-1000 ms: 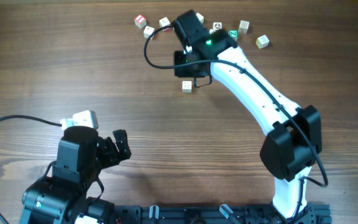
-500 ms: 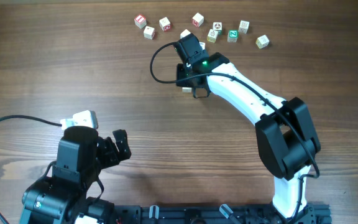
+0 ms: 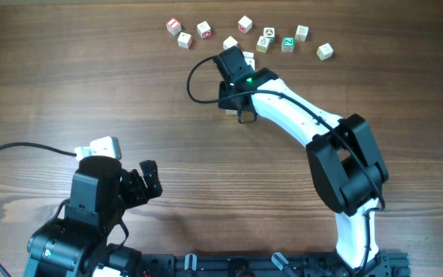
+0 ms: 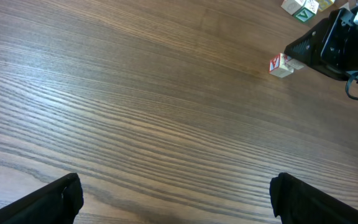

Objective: Form a tower

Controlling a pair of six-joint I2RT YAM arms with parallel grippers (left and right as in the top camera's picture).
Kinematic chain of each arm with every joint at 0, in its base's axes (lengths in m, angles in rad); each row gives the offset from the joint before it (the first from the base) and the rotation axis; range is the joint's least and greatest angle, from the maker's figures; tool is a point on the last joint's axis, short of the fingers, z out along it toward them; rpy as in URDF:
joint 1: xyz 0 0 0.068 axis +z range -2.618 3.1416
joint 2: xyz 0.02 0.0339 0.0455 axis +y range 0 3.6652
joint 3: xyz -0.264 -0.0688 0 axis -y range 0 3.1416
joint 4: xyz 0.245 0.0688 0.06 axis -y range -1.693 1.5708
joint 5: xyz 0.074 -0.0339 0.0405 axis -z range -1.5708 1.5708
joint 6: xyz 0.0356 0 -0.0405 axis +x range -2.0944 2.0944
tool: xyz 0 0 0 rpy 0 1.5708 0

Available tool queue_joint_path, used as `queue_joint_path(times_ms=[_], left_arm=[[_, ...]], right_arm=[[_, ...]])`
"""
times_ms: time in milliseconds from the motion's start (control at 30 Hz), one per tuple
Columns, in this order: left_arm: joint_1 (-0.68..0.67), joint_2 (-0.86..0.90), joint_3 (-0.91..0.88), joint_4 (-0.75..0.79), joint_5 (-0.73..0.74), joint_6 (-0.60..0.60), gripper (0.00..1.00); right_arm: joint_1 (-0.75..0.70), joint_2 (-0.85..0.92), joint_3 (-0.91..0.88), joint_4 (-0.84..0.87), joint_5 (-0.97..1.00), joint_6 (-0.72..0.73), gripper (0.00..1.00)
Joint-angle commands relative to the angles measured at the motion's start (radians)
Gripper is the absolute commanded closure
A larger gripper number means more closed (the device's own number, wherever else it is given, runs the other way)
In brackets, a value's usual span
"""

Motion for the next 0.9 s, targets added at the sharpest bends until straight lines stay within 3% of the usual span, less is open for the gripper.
queue_joint_path(times_ms=[0,500,733,867], left_arm=[[0.003,-0.002,-0.002,0.002,-0.009,0.002,0.00],[0.003,-0.002,-0.002,0.002,-0.009,0.002,0.00],[0.003,-0.002,-0.002,0.002,-0.009,0.002,0.00],[0.003,-0.002,-0.002,0.002,-0.009,0.002,0.00]], right_arm=[[0.008,0.026,-0.007,0.004,0.019,0.016,0.73],[0.030,0.022,0.148,-0.083,0.147,-0.018,0.72],[-0.010,0.023,0.141,-0.175,0.192,-0.014,0.67],[-0.085,0.028,0.059,-0.144,0.080,-0.016,0.68]])
